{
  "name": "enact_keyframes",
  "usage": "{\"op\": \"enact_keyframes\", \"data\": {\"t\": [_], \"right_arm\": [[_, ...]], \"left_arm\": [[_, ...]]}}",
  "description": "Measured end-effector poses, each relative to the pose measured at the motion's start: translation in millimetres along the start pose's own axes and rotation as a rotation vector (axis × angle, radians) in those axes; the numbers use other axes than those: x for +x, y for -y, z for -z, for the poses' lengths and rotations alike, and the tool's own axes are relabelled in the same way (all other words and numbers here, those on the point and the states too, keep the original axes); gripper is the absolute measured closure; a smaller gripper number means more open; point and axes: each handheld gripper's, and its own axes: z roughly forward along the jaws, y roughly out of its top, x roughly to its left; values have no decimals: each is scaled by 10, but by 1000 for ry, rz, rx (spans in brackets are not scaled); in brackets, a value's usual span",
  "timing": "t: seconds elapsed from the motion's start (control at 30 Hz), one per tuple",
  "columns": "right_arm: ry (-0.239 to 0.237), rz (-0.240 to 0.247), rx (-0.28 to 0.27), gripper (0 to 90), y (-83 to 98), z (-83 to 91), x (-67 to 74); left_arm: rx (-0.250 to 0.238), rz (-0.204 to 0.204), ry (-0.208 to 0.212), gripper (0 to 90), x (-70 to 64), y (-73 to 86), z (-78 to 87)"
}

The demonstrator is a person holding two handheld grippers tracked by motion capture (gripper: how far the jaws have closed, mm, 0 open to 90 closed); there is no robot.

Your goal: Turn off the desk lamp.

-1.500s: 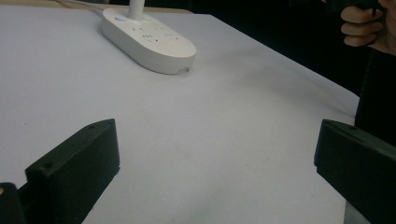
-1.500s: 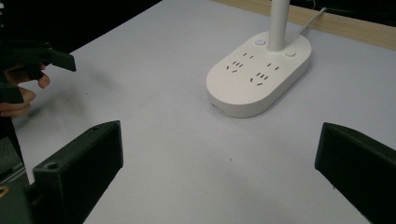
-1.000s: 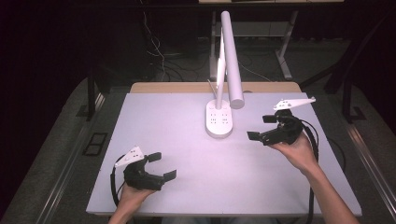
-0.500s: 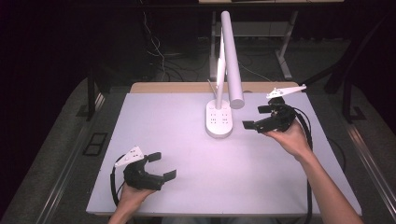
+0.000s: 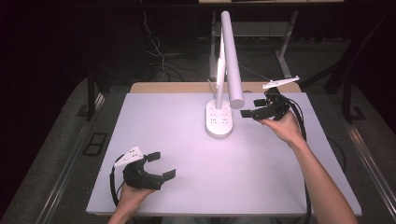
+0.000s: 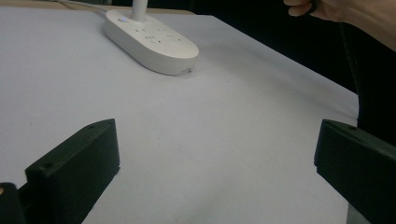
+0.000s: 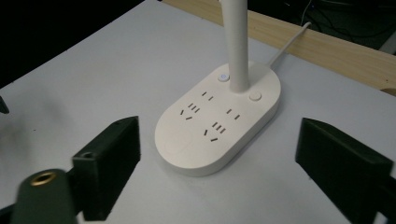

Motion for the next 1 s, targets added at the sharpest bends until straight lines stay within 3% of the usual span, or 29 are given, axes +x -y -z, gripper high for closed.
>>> {"op": "enact_keyframes", "data": {"t": [0.2, 0.43, 1.0], "right_arm": [[9, -32, -7, 237, -80, -126, -134], [-6, -68, -13, 389, -47, -293, -310], [11, -89, 23, 674, -184, -733, -365]], "left_arm": [[-1, -3, 2, 0, -1, -2, 4], [-5, 0, -1, 0, 16, -3, 28], [-7, -2, 5, 0, 10, -3, 22]]}}
